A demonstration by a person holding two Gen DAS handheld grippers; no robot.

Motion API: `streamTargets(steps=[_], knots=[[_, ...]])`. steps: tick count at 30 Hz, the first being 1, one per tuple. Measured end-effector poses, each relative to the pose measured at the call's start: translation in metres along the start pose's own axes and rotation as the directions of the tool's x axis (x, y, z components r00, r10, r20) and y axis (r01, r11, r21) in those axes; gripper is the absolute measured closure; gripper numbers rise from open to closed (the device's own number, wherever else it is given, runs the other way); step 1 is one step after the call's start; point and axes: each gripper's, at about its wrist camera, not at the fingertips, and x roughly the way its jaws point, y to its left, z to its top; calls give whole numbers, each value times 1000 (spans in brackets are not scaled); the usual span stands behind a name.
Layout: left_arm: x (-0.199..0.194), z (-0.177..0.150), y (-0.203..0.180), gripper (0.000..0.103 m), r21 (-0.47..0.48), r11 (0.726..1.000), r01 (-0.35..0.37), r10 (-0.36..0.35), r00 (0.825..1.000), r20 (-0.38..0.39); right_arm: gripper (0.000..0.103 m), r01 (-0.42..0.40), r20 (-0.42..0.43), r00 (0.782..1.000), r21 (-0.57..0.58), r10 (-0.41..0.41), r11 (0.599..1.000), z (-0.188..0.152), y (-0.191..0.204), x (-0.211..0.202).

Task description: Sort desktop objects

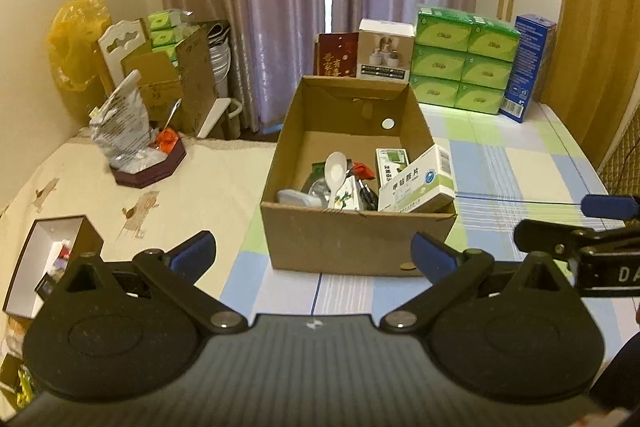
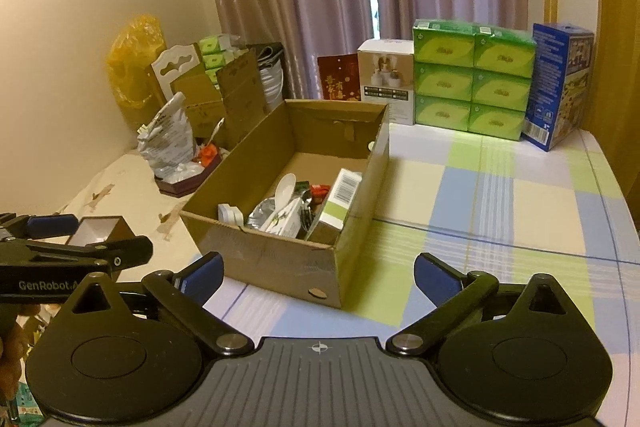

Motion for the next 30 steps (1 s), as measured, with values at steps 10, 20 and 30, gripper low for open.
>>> streamTargets(steps=[10, 20, 30], knots=[[-21, -11, -9, 1, -38, 999, -1, 1, 1000, 3, 2, 20, -10, 1000, 24, -20, 999, -14, -11, -22], [-38, -21, -19, 1, -93, 996, 17, -17, 1000, -1, 2, 30, -4, 1000, 47, -30, 998, -23, -23, -47], [-56, -28, -33, 1, -80, 996, 40, -40, 999, -3, 2, 48, -16, 999, 40, -47, 998, -36, -19, -59]])
